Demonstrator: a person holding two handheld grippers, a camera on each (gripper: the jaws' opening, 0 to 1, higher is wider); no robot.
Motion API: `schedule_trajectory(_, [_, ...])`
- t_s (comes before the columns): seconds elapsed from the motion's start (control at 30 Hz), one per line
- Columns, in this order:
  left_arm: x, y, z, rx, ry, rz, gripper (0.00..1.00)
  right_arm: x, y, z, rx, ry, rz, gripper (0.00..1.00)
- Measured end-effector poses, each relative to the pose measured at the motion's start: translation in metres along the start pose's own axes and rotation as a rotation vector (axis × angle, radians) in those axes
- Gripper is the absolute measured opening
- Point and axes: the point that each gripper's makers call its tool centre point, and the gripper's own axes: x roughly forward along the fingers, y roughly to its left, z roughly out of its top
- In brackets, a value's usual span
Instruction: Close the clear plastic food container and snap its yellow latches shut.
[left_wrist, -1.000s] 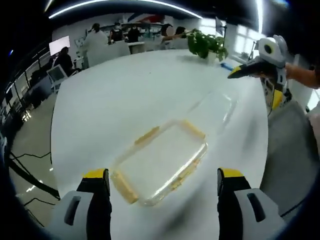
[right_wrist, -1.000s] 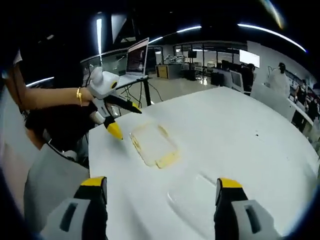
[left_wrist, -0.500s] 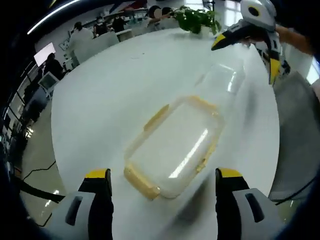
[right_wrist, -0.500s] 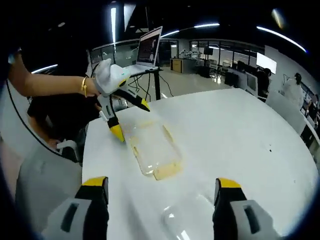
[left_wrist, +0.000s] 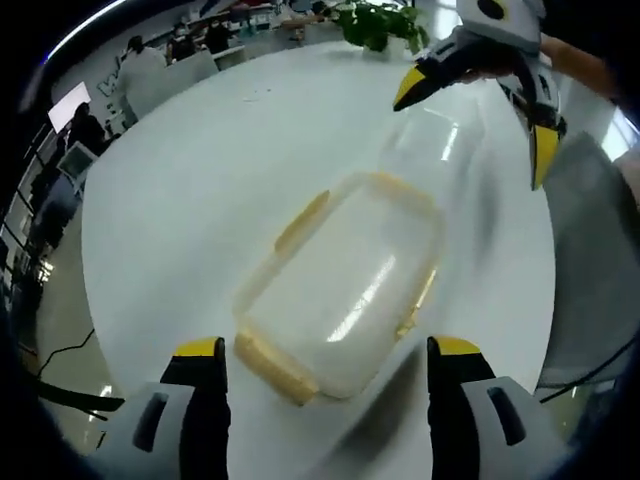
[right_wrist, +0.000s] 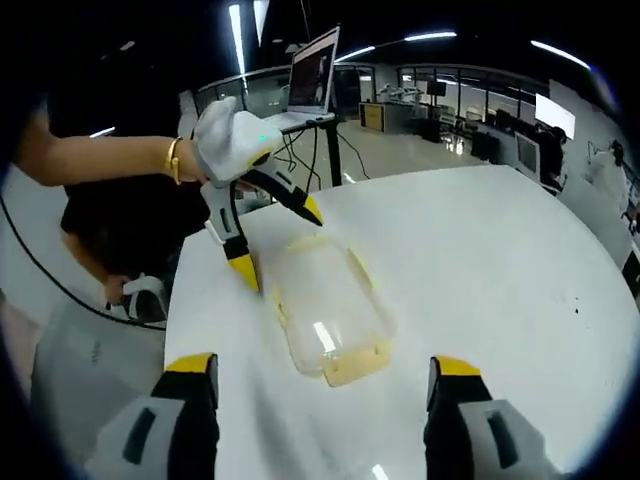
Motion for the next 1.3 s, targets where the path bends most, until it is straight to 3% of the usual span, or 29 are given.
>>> schedule_trajectory(0.2, [0.004,0.002,-0.001,-0.006,0.01,-0.018,0.8,0.022,0.0,-0.005,0.009,0.05,0.009,0.81])
schedule_trajectory(0.4, [0.011,0.002,-0.007,0.072,0.068,-0.023,0.74,0.039,-0.007,-0.018,0.052,0.14,-0.016,0.75])
schedule_trajectory(0.5, [0.014,0.002,-0.006,0.076,0.065,-0.032,0.75,0.047,-0.007,-0.023,0.048,0.172,-0.01,0.74])
schedule_trajectory(0.73, [0.015,0.005,-0.006,0.053,0.052,-0.038,0.74,0.058,-0.013,-0.034,-0.008,0.235,-0.024,0.68])
schedule_trajectory(0.83, [0.015,0.003,-0.007,0.083,0.06,-0.054,0.76,0.06,-0.02,-0.031,-0.05,0.228,-0.049,0.65])
schedule_trajectory(0.93, [0.015,0.002,-0.007,0.086,0.062,-0.054,0.76,0.059,-0.026,-0.037,-0.215,0.282,-0.074,0.6])
schedule_trajectory(0.97, [0.015,0.003,-0.007,0.085,0.064,-0.054,0.76,0.061,-0.016,-0.035,-0.144,0.252,-0.033,0.6])
schedule_trajectory(1.3, [0.016,0.006,-0.004,0.073,0.062,-0.048,0.7,0.061,-0.022,-0.034,-0.209,0.259,-0.001,0.6])
